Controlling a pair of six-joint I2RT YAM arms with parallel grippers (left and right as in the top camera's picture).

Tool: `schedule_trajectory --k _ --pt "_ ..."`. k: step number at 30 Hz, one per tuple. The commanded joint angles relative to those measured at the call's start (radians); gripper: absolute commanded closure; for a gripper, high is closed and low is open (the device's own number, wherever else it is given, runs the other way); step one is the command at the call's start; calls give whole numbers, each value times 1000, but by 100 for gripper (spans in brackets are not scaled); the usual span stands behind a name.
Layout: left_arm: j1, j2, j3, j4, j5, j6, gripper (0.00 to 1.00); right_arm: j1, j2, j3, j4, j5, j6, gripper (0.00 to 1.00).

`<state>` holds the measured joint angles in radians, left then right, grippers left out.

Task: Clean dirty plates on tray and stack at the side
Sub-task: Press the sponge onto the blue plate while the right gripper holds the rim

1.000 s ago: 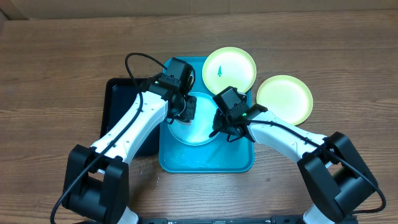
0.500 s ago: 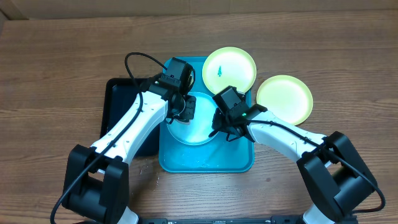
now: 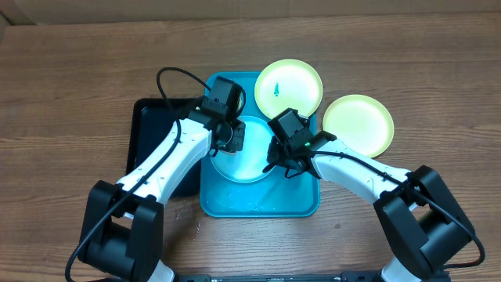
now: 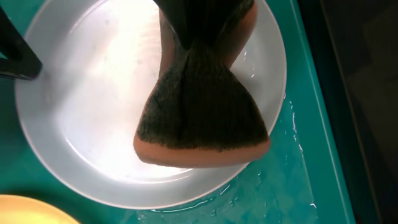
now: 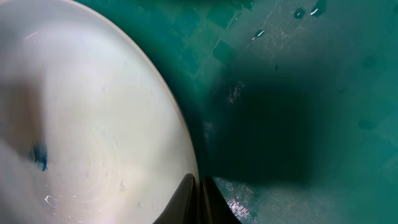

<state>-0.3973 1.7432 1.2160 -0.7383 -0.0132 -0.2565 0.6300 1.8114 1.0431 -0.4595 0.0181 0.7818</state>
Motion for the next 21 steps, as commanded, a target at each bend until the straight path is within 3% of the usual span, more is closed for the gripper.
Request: schedule_trajectory --k 1,13,21 --pt "4 3 -59 64 -21 -13 96 4 14 3 2 14 -1 96" --pt "4 3 -158 232 -26 -13 96 4 14 3 1 14 -1 96" --pt "4 12 -165 242 -28 -48 96 4 14 3 2 14 -1 96"
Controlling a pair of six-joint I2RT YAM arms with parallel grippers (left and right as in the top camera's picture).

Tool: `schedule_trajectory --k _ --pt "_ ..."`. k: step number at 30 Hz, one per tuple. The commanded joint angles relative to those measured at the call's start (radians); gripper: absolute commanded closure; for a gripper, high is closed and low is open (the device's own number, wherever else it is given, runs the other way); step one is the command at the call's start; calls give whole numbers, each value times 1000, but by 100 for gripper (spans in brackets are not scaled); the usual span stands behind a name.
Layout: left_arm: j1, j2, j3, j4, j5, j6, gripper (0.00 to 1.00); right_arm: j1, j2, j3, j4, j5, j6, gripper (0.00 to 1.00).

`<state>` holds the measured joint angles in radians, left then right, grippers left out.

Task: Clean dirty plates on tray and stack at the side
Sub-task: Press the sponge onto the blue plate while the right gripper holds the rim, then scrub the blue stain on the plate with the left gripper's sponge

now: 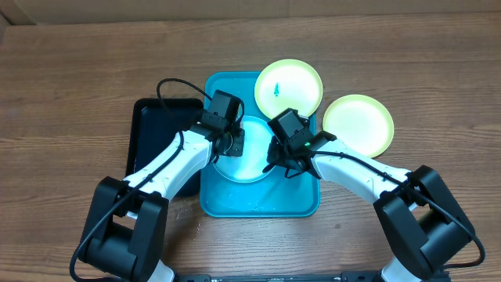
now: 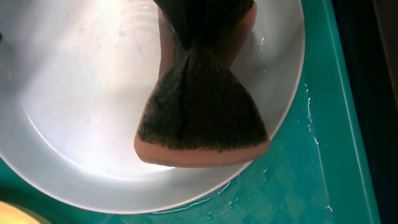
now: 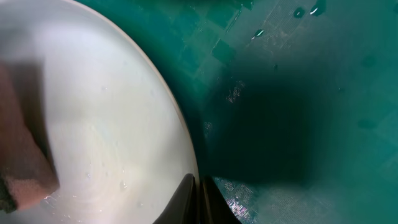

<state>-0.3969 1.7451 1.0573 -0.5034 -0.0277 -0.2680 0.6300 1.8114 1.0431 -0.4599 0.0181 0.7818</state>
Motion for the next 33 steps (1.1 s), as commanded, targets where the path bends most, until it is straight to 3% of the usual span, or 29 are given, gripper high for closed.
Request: schedule_trajectory --k 1,8,17,25,29,33 --pt "4 18 -6 7 -13 -42 96 4 14 3 2 14 -1 96" --pt "16 74 31 -34 17 -43 96 4 14 3 2 14 -1 96" --pt "84 74 60 -67 372 -43 96 4 14 3 3 14 -2 96" --pt "143 72 180 -149 547 -27 96 4 14 3 2 13 -5 96" --pt "149 72 311 -265 536 14 96 4 14 3 2 5 -10 96" --pt "140 72 399 -374 359 20 96 4 14 3 2 -13 -27 96"
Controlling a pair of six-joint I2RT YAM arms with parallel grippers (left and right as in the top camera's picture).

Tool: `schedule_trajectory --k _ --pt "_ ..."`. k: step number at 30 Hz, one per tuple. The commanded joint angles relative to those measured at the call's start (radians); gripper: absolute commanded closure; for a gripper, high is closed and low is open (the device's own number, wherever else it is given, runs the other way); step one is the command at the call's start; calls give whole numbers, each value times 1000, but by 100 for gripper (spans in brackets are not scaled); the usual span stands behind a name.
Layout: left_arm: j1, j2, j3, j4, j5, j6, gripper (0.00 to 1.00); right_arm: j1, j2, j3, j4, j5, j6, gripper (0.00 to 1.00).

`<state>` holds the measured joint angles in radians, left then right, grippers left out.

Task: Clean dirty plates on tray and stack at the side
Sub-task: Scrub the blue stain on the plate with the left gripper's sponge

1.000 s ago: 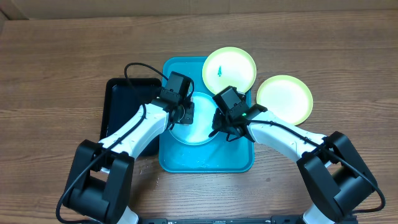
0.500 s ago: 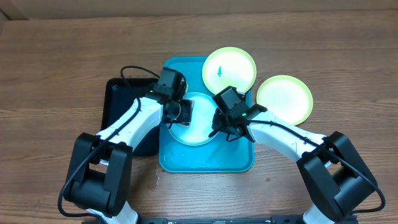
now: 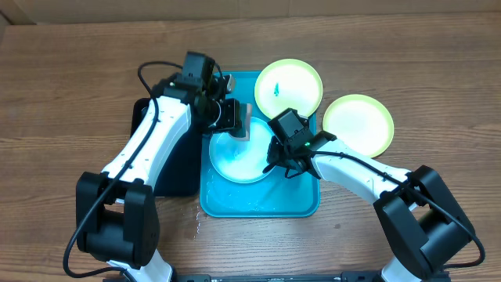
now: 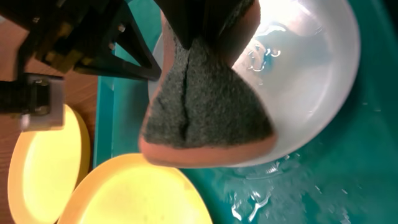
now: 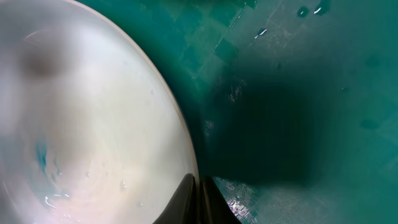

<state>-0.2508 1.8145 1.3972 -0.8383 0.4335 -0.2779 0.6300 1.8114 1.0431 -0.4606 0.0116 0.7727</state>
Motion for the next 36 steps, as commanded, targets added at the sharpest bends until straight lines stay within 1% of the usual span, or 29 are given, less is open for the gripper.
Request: schedule_trajectory --k 1,7,8,10,11,17,21,22,24,27,31,36 --pt "-10 3 58 -51 -131 30 96 4 14 3 3 -7 -18 96" --pt "-41 6 2 -79 -256 29 96 4 14 3 -7 -47 -18 96" --pt "-43 6 -10 -76 -261 28 96 4 14 3 -3 -43 -18 94" --pt "-46 6 -36 -62 -261 27 96 4 14 3 8 -22 -18 87" --pt "-47 8 -48 -55 -261 27 96 4 14 3 11 -11 -18 86" --pt "-47 14 -96 -17 -261 28 96 4 14 3 23 5 -18 87" --pt "-47 14 -120 14 -261 28 96 4 14 3 26 23 -18 90" --pt "-47 14 -121 17 -261 28 96 4 14 3 26 24 -18 91" --pt "-47 14 -121 20 -261 28 96 4 14 3 25 24 -18 96" --pt "-47 15 -121 25 -269 28 96 4 14 3 11 12 -18 96" --pt "-47 21 -122 25 -313 27 96 4 14 3 3 9 -18 96" --pt "-48 67 -127 28 -311 27 96 4 14 3 4 9 -18 96"
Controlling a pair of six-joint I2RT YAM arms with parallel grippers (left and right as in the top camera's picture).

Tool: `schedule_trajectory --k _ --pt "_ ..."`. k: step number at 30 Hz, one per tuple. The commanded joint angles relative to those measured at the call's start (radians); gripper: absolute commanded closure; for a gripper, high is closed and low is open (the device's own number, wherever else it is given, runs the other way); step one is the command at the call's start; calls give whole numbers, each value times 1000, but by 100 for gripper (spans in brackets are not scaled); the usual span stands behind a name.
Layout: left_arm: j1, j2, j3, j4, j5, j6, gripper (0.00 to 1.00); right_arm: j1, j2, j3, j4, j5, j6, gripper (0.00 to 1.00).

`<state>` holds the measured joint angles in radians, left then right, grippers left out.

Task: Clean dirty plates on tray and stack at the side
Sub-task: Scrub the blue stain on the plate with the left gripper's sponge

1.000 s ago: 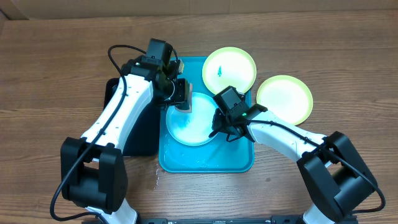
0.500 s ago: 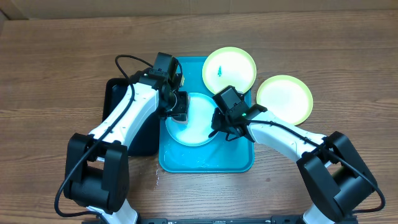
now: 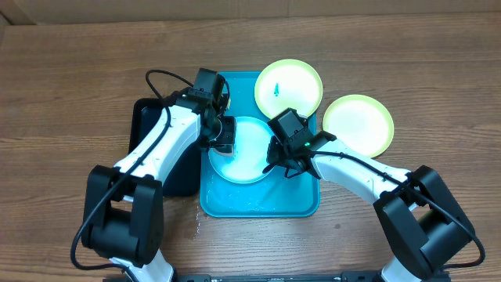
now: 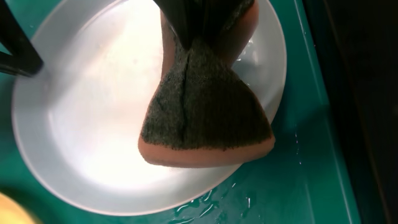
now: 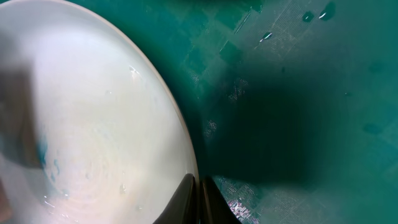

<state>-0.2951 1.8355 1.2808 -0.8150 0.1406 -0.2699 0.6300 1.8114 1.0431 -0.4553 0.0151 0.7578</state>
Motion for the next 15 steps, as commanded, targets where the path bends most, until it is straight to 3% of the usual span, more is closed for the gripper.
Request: schedule_trajectory --k 1,5,15 --pt "-5 64 -11 8 -18 19 96 4 14 3 -1 5 -3 96" --pt "-10 137 -10 24 42 19 96 4 14 3 -2 6 -3 96" --pt "1 177 12 34 432 118 96 4 14 3 -2 6 -3 96"
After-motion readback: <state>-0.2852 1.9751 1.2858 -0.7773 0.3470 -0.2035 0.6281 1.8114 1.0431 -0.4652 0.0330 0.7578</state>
